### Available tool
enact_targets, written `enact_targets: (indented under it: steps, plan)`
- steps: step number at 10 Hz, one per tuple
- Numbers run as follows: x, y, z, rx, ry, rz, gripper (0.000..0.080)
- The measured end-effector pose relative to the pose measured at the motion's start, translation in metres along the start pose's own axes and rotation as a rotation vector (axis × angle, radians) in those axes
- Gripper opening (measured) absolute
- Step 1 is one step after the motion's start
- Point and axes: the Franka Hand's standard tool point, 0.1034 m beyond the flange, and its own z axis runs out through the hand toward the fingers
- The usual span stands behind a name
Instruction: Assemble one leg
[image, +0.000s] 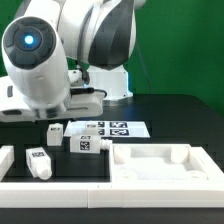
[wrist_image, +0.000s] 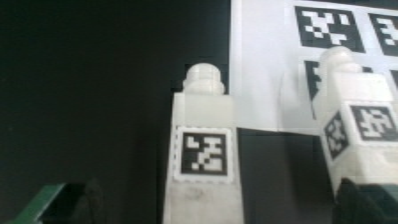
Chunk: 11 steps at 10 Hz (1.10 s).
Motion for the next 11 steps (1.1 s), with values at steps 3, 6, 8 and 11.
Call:
enact_targets:
  steps: [3,6,8,11]
  plan:
    - [0.008,0.006,0.016,0.014,-0.105,0.046,0.0649]
    - [0.008,0.006,0.018,0.014,-0.108,0.054,0.0649]
    - [0.010,0.006,0.023,0.013,-0.117,0.059,0.0649]
    - [0.010,0.006,0.023,0.013,-0.118,0.059,0.0282]
